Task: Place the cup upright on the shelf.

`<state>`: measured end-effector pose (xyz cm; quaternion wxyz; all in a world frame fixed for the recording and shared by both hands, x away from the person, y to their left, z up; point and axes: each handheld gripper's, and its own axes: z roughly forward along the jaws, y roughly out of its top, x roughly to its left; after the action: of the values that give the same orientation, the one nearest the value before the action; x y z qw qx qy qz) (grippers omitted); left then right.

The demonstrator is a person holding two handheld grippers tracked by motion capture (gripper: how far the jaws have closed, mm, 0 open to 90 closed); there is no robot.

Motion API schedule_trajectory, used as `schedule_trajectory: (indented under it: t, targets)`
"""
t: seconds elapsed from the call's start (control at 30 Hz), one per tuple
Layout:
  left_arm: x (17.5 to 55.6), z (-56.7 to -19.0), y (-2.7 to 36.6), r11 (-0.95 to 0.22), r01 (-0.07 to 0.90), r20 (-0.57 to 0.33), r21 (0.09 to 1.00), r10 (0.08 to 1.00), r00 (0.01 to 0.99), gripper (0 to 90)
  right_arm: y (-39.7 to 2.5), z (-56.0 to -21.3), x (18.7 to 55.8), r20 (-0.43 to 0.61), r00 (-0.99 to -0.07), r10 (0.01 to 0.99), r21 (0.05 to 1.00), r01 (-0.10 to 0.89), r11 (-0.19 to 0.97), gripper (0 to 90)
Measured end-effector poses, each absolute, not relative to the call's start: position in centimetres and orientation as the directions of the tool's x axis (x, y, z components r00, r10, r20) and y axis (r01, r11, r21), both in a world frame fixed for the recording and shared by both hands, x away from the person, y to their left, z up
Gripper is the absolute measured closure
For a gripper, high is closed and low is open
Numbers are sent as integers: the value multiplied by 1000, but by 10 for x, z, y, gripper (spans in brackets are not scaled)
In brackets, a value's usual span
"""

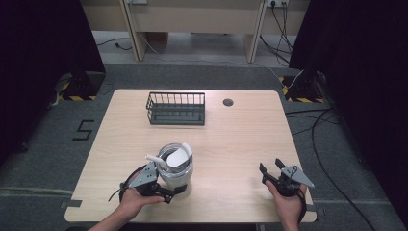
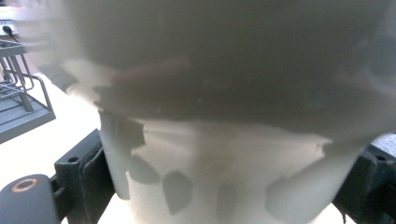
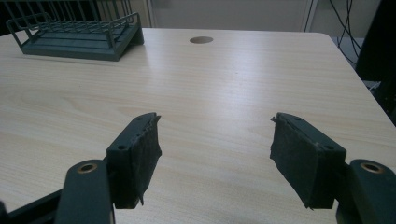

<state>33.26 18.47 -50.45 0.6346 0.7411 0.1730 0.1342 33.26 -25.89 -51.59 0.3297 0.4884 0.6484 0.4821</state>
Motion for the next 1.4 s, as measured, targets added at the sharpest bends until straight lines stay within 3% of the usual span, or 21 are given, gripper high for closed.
schedule_trajectory:
  t: [0.37,1.4]
  targets:
    - [336,-502,189,-120,127,-65,985,423,904,95,-260,-516,333,53,-305,951,947,316,48,324]
    - [349,-462,203,-113,68,-6,991,475,880,96,-261,-516,332,58,-298,953,950,311,39,322]
